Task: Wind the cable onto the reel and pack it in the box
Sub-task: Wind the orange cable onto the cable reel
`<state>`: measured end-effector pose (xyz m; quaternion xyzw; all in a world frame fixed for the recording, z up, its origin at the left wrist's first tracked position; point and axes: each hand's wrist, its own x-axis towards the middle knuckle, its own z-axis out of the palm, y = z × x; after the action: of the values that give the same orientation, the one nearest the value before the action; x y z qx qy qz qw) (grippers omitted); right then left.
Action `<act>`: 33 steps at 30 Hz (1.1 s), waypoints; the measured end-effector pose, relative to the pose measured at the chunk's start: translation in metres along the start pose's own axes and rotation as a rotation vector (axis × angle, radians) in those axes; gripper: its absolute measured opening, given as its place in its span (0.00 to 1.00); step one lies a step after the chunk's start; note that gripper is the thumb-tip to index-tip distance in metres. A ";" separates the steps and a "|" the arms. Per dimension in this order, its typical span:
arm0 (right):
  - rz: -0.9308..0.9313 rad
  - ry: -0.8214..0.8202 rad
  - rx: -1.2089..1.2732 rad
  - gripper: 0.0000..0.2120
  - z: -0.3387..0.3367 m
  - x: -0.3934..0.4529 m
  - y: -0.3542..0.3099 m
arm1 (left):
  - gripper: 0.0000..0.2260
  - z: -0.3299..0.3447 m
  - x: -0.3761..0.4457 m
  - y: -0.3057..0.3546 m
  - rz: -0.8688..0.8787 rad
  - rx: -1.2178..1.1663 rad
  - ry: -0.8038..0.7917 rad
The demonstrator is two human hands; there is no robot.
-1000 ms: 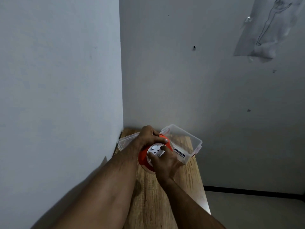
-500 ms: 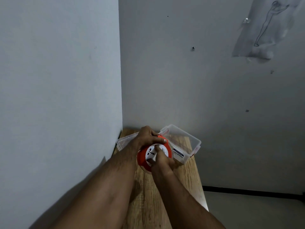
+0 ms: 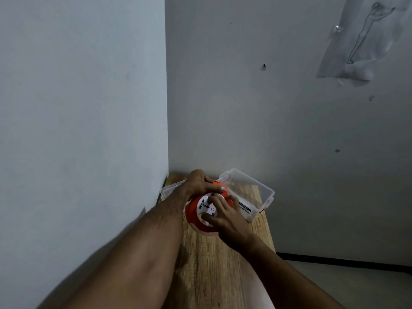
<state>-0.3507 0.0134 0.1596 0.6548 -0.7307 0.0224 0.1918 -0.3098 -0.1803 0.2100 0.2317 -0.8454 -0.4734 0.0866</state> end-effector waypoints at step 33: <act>0.622 0.172 0.419 0.29 -0.006 0.020 -0.017 | 0.20 0.013 0.010 0.004 0.016 -0.069 0.063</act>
<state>-0.3344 -0.0061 0.1681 0.4227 -0.8553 0.2832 0.0983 -0.3249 -0.1736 0.2050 0.2367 -0.8272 -0.4940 0.1251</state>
